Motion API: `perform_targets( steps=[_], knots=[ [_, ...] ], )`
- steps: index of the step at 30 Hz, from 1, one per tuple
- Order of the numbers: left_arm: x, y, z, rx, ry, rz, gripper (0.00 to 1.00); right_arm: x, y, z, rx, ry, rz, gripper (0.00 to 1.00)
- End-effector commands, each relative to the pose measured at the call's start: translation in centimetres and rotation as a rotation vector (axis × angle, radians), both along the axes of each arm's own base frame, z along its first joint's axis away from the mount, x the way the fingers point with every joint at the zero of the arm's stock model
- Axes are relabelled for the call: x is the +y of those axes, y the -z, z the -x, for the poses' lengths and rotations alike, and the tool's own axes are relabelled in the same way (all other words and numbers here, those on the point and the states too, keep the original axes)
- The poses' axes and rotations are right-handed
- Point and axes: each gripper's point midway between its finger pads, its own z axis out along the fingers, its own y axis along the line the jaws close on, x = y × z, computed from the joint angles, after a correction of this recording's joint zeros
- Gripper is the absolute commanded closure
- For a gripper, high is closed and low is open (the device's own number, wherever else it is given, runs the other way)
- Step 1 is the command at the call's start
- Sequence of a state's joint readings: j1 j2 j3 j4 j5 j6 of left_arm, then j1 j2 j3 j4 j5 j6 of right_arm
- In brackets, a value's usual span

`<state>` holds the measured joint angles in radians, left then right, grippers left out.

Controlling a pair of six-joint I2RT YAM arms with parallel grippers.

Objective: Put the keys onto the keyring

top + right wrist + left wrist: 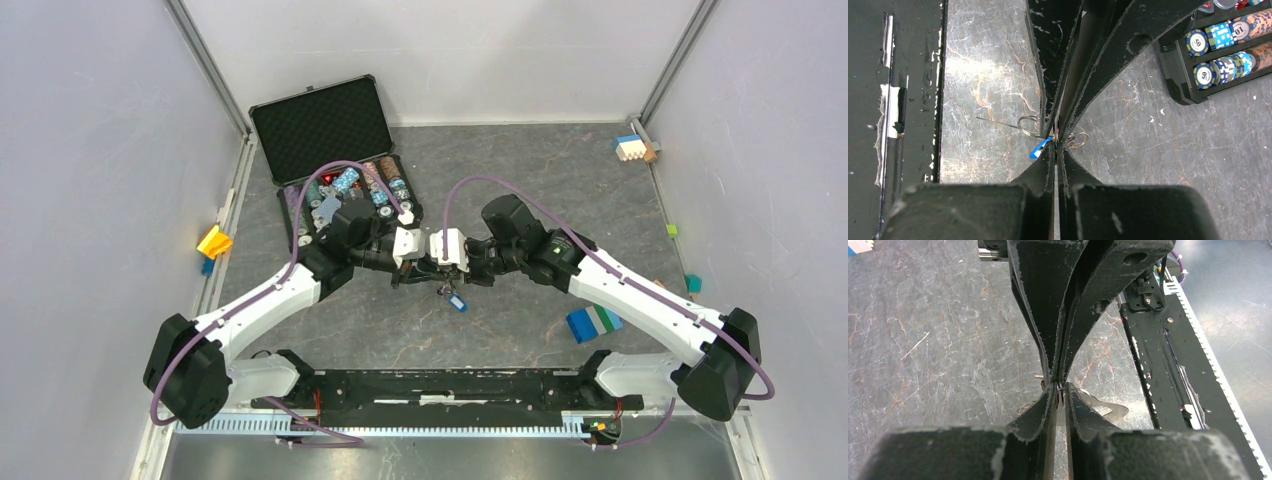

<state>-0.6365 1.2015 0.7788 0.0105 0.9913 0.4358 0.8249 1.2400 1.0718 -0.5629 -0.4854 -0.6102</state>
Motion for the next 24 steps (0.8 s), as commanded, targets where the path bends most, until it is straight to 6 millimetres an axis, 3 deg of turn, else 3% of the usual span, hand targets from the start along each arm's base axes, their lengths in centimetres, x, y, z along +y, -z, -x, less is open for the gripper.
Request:
perform_targets(
  steps=[1,6,12,14,18,24],
  knots=[
    [-0.2,-0.3,0.1,-0.029,0.011,0.018,0.84,0.8,-2.9,-0.4,-0.054,0.001,-0.071,1.00],
    [-0.2,-0.4,0.0,-0.028,0.012,0.018,0.97,0.8,-2.8,-0.4,-0.050,0.001,-0.073,1.00],
    [-0.1,-0.4,0.1,-0.033,0.005,0.025,0.98,0.8,-2.7,-0.4,-0.055,0.004,-0.077,1.00],
    [0.0,-0.6,0.3,-0.039,0.004,0.039,0.98,0.6,-2.6,-0.4,-0.060,0.010,-0.077,0.92],
    [0.3,-0.9,0.8,-0.043,0.023,0.058,0.98,0.3,-2.4,-0.1,-0.064,0.010,-0.089,0.61],
    [0.6,-1.9,1.3,-0.037,0.041,0.113,0.98,-0.6,-3.0,0.6,-0.072,-0.011,-0.132,0.50]
  ],
)
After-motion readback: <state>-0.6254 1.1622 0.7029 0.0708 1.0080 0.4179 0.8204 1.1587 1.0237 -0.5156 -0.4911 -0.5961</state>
